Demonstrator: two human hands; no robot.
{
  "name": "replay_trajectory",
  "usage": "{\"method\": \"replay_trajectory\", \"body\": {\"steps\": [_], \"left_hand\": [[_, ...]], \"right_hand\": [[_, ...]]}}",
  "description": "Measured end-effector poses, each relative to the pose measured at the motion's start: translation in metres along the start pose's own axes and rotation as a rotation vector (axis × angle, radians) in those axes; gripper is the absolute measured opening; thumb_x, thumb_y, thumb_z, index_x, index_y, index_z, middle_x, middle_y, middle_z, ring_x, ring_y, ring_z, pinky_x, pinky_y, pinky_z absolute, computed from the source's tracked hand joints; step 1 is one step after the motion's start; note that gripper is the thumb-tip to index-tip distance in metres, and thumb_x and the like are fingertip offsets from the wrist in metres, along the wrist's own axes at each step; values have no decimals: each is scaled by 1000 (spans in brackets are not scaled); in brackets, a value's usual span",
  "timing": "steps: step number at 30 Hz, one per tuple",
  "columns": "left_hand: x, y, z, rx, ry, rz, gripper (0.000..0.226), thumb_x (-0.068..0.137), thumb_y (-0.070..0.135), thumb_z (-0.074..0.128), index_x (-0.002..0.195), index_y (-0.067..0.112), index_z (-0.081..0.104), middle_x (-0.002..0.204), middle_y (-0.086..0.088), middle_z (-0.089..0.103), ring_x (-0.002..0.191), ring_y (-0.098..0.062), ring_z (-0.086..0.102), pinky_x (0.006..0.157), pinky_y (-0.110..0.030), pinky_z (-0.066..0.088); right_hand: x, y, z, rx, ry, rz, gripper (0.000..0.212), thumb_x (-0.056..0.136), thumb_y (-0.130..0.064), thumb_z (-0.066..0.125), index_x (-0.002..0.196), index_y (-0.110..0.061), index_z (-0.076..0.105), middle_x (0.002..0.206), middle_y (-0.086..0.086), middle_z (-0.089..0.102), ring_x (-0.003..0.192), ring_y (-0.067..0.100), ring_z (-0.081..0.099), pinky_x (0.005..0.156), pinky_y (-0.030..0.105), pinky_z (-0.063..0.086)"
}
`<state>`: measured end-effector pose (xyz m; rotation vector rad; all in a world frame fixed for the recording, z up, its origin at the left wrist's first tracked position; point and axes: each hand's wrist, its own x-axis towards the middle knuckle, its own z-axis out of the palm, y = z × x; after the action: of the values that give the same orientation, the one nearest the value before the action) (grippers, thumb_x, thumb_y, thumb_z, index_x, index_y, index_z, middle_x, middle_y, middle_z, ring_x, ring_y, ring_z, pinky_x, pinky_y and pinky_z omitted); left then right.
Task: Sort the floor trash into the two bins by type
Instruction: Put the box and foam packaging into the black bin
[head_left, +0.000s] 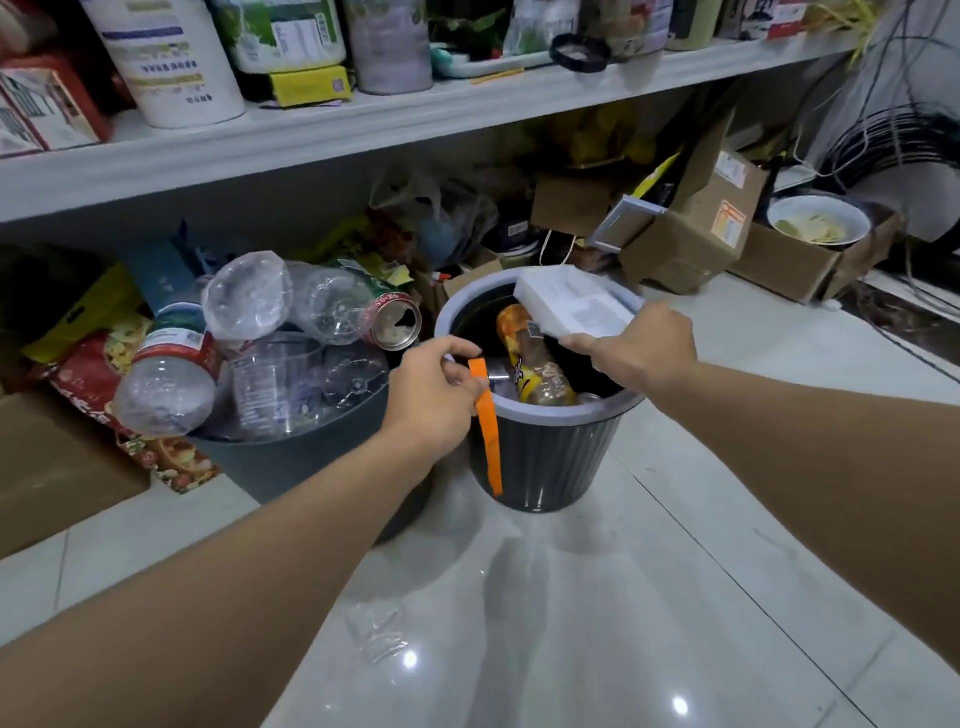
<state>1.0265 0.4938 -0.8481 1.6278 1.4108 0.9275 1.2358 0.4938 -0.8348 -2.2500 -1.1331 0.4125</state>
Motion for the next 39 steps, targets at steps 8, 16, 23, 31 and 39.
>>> {"method": "replay_trajectory", "body": {"steps": [8, 16, 23, 31, 39], "left_hand": [[38, 21, 12, -63, 61, -6, 20, 91, -1, 61, 106, 12, 62, 79, -12, 65, 62, -8, 64, 62, -23, 57], [68, 25, 36, -60, 136, -58, 17, 89, 7, 64, 98, 21, 62, 91, -8, 70, 83, -16, 68, 73, -25, 54], [63, 23, 22, 226, 90, 59, 29, 89, 19, 68, 117, 18, 63, 109, 3, 63, 110, -18, 55, 99, -34, 46], [16, 30, -8, 706, -129, 264, 42, 96, 35, 53, 136, 20, 52, 127, -9, 61, 119, -30, 53, 95, -43, 48], [-58, 17, -40, 1001, -157, 484, 43, 99, 38, 41, 134, 13, 47, 132, -5, 54, 123, -27, 46, 99, -44, 41]], "right_hand": [[14, 18, 3, -25, 32, -87, 70, 81, -52, 69, 128, -4, 47, 122, 17, 55, 115, 35, 52, 90, 44, 49], [8, 28, 0, -58, 102, -177, 54, 85, -38, 66, 124, -4, 50, 119, 16, 56, 112, 35, 52, 88, 44, 50], [-6, 20, -2, -123, 80, -253, 55, 86, -37, 64, 129, -7, 49, 122, 14, 56, 115, 32, 52, 89, 44, 51], [-44, 3, -6, -261, -2, -394, 52, 90, -39, 60, 133, -10, 51, 128, 10, 58, 117, 29, 53, 90, 42, 51], [-118, -12, -4, -409, -49, -558, 50, 98, -38, 47, 141, -13, 43, 142, 8, 47, 130, 28, 41, 98, 39, 40]]}}
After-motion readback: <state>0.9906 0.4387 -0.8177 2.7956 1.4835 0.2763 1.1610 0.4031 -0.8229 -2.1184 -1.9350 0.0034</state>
